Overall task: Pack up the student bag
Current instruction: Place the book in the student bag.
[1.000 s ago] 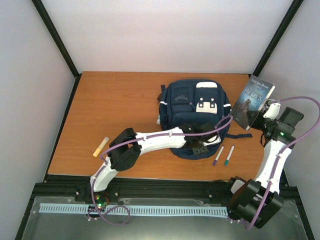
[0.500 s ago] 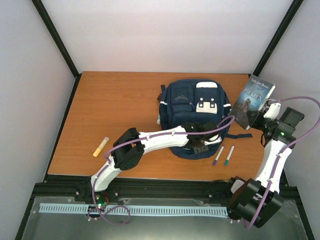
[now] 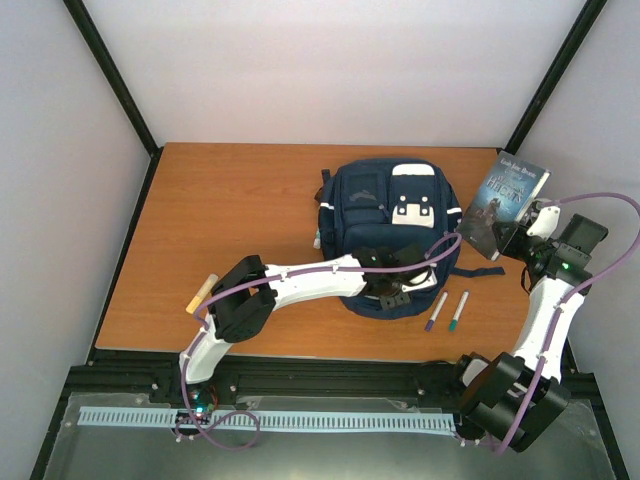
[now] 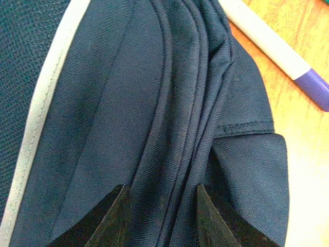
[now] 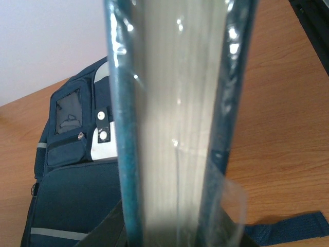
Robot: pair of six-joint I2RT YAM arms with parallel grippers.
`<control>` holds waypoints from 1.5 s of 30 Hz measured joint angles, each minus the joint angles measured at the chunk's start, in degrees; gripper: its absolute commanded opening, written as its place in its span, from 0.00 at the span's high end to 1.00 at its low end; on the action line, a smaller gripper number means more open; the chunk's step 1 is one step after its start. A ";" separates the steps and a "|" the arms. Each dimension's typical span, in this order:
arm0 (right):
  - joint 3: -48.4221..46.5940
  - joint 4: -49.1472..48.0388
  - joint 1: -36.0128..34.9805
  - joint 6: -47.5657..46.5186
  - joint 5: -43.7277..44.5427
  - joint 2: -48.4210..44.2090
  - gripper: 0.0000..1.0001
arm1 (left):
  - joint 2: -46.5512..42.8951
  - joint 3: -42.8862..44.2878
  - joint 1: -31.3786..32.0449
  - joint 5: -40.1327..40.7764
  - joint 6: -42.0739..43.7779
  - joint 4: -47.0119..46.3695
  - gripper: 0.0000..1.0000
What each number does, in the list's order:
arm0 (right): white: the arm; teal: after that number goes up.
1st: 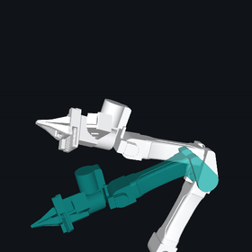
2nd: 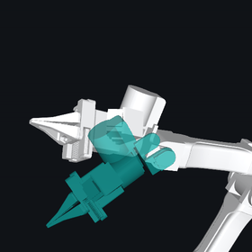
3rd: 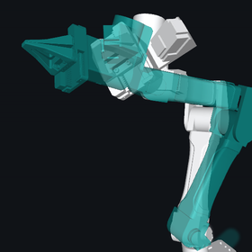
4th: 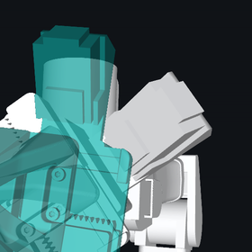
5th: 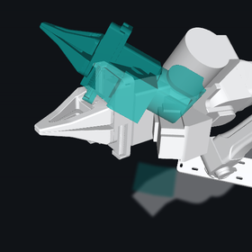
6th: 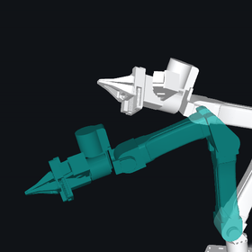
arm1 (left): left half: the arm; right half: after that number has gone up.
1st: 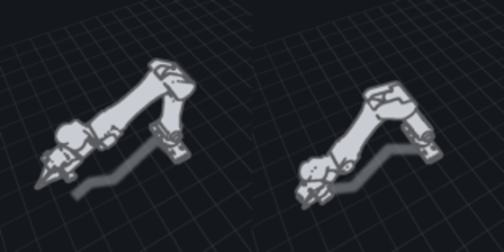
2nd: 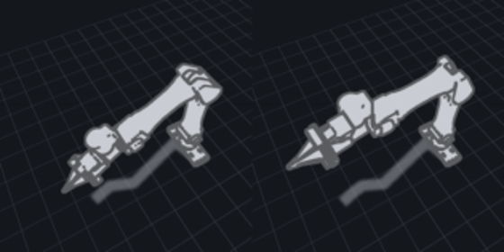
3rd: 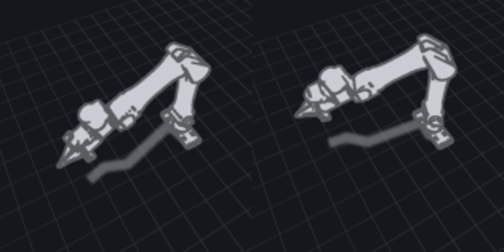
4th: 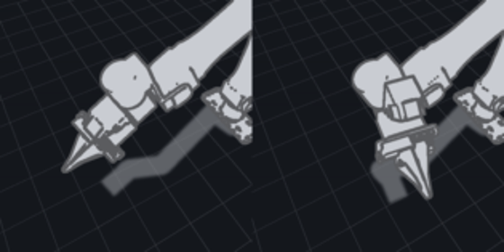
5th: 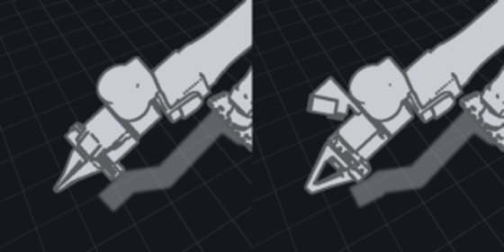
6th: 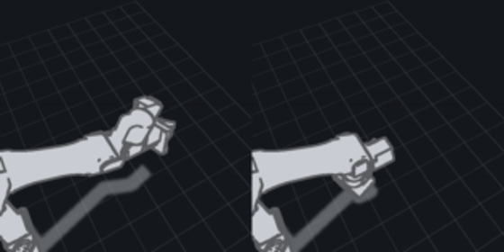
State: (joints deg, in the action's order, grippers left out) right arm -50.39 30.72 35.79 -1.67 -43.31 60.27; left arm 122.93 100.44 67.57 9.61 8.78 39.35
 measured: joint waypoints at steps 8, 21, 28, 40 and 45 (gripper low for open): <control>0.00 0.35 0.35 0.00 -0.46 0.11 0.97 | -0.35 -0.83 0.07 -2.16 -0.24 -1.18 0.57; 0.00 0.42 0.94 0.00 -1.49 1.14 0.97 | -1.40 -2.71 0.33 -2.95 -0.50 -2.08 0.73; 0.00 0.50 1.18 0.00 -2.27 1.46 0.97 | -1.40 -2.73 0.33 -3.69 -0.94 -2.12 0.97; 0.00 0.79 1.38 0.00 -2.67 1.86 0.97 | 1.66 0.81 0.33 -1.92 -2.36 -0.15 0.65; 0.00 0.83 1.60 -0.02 -2.86 2.14 0.97 | 5.31 4.35 0.61 -0.07 -2.62 2.16 0.71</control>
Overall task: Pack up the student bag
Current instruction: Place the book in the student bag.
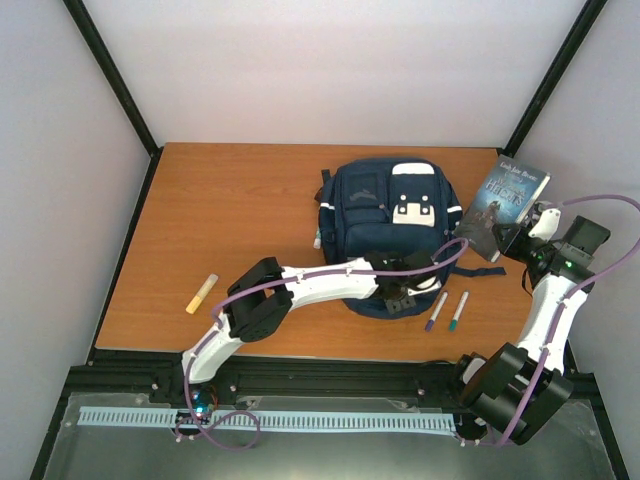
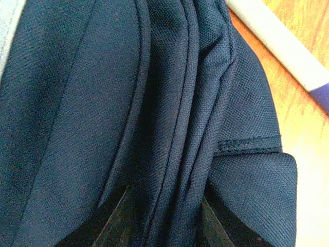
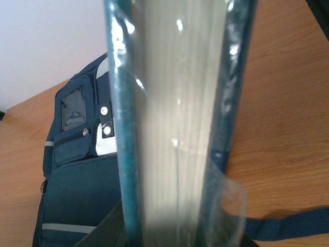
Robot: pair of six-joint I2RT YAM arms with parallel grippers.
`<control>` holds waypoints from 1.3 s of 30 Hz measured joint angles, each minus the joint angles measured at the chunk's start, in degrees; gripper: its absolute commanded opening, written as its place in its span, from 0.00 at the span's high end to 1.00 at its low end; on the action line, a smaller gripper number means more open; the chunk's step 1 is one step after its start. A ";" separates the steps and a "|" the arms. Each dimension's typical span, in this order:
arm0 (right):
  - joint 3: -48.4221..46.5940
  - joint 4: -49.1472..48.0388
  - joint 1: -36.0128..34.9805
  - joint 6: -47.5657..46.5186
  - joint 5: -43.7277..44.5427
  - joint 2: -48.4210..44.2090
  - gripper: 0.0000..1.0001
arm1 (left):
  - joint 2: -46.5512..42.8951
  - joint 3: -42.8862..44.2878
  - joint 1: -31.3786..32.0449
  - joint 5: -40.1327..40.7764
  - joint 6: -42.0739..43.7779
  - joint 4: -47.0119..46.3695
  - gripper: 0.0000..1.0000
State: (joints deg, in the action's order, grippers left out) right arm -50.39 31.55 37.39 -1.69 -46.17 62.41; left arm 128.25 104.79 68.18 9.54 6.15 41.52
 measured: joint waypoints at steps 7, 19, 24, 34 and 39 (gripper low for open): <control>0.00 0.22 0.42 -0.24 -0.17 0.02 0.97 | 3.78 6.95 -0.02 1.09 -0.83 2.89 0.87; -8.96 10.99 0.52 -7.28 -0.13 0.00 0.97 | 0.31 9.22 -3.26 -2.99 -1.75 3.48 0.99; -15.50 18.12 0.52 -11.74 -0.61 0.02 0.97 | 0.02 14.14 -5.40 -3.13 -1.68 2.86 0.99; -26.25 33.66 0.52 -17.55 -3.04 9.68 0.97 | 0.02 22.40 -11.74 -3.50 -1.68 1.36 0.99; -26.93 38.60 0.52 -17.57 -4.94 14.12 0.97 | 0.04 25.73 -15.23 -4.61 -3.32 0.76 0.99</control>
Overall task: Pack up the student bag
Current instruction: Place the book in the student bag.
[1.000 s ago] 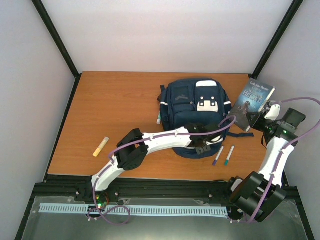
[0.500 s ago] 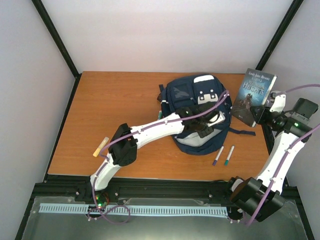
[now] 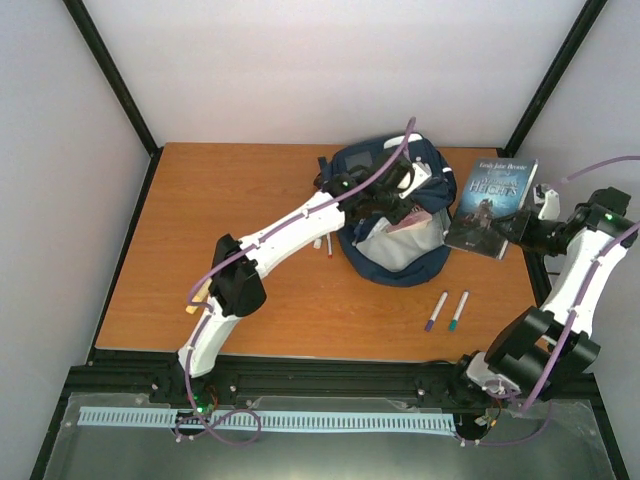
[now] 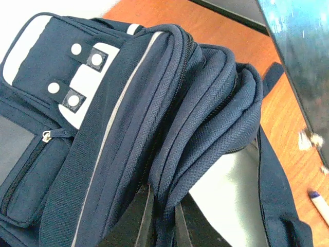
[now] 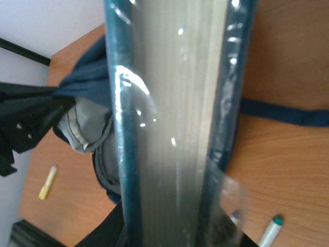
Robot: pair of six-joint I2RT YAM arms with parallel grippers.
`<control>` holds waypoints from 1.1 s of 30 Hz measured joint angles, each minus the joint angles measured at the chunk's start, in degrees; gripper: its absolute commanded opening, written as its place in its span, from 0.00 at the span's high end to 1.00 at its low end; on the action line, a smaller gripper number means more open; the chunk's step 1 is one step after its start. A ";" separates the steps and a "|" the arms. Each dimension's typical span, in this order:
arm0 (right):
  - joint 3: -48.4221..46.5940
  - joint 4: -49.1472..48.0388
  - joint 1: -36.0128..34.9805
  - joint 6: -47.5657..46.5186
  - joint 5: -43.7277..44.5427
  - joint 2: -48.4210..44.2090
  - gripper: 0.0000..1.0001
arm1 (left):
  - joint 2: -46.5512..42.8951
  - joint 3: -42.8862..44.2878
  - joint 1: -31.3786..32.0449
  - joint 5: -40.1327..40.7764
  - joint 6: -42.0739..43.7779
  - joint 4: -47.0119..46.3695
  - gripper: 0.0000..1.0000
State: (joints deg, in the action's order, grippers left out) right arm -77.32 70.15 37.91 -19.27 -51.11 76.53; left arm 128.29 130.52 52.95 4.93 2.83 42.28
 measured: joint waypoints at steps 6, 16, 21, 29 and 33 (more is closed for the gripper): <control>0.98 3.76 -0.68 -0.17 -1.62 4.50 0.97 | 0.13 0.66 -1.95 -1.81 -2.21 -0.85 0.99; 6.84 4.81 -2.71 3.28 -2.25 5.53 0.97 | 3.30 4.76 -1.86 -1.40 -6.64 -1.36 0.99; 8.33 5.68 -2.71 5.68 -1.29 5.60 0.97 | 4.37 5.20 -1.84 -1.38 -8.55 -2.45 0.99; 14.40 6.86 -2.95 9.38 -0.46 4.42 0.97 | 4.52 5.40 -1.84 -1.55 -9.38 -2.82 0.99; 14.73 7.52 -4.79 9.88 0.02 5.84 0.97 | 4.52 5.42 -1.84 -1.88 -9.35 -2.82 0.99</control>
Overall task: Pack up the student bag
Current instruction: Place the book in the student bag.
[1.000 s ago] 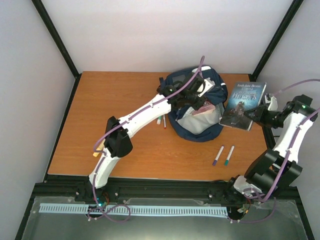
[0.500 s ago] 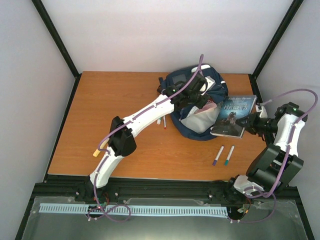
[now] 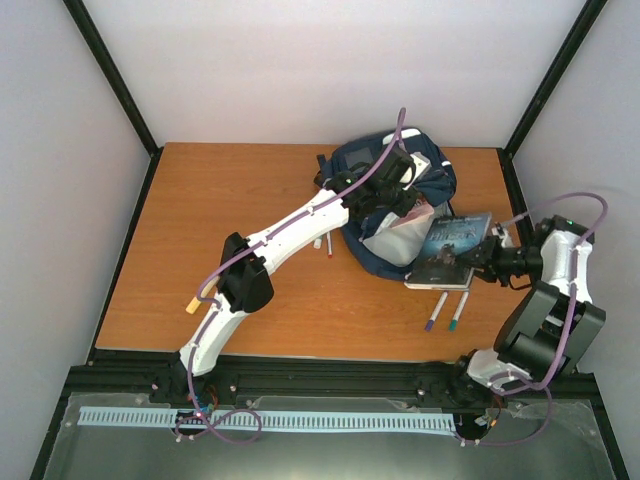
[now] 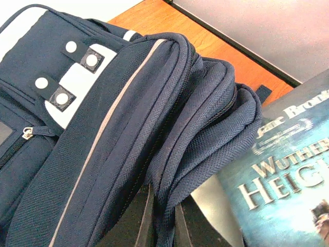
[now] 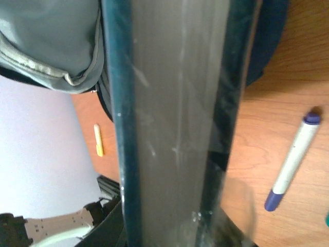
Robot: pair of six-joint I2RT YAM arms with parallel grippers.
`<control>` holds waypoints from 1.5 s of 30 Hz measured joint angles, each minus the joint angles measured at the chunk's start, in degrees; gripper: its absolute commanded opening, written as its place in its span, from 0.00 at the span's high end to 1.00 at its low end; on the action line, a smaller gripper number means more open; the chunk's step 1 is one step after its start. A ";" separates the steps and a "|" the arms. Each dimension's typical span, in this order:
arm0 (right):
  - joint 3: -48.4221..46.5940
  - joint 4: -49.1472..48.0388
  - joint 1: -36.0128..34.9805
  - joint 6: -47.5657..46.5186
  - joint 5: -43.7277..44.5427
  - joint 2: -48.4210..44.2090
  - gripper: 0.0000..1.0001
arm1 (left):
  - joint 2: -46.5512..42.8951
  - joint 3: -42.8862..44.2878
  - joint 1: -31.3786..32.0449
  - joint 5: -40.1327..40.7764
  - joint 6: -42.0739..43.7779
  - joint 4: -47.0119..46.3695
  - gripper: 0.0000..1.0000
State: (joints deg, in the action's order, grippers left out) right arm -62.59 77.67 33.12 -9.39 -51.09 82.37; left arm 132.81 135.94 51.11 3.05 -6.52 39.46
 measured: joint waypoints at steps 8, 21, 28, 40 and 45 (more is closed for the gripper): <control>-2.23 -0.50 -14.10 -1.92 -4.35 3.34 0.97 | 0.00 -0.07 -0.02 -1.88 0.00 0.04 0.99; -12.26 2.12 -15.54 -8.07 -9.68 18.05 0.97 | -0.94 -0.83 -0.22 -5.01 0.02 0.02 0.99; -15.96 2.47 -15.65 -10.38 -11.08 27.39 0.97 | -1.90 -1.57 -0.26 -5.46 0.13 0.85 0.99; -20.63 -8.68 -17.31 -7.04 -11.30 34.36 0.90 | -1.95 -1.79 -0.22 -5.81 0.57 1.97 0.99; -23.10 -10.43 -18.14 -5.99 -12.44 37.05 0.79 | -3.04 -3.21 -0.22 -5.51 0.76 1.99 0.99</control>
State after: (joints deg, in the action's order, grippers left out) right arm -85.69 67.24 14.98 -15.38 -63.53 119.42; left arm 129.78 132.73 50.89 -2.46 -5.76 41.45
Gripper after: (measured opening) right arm 0.191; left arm 0.059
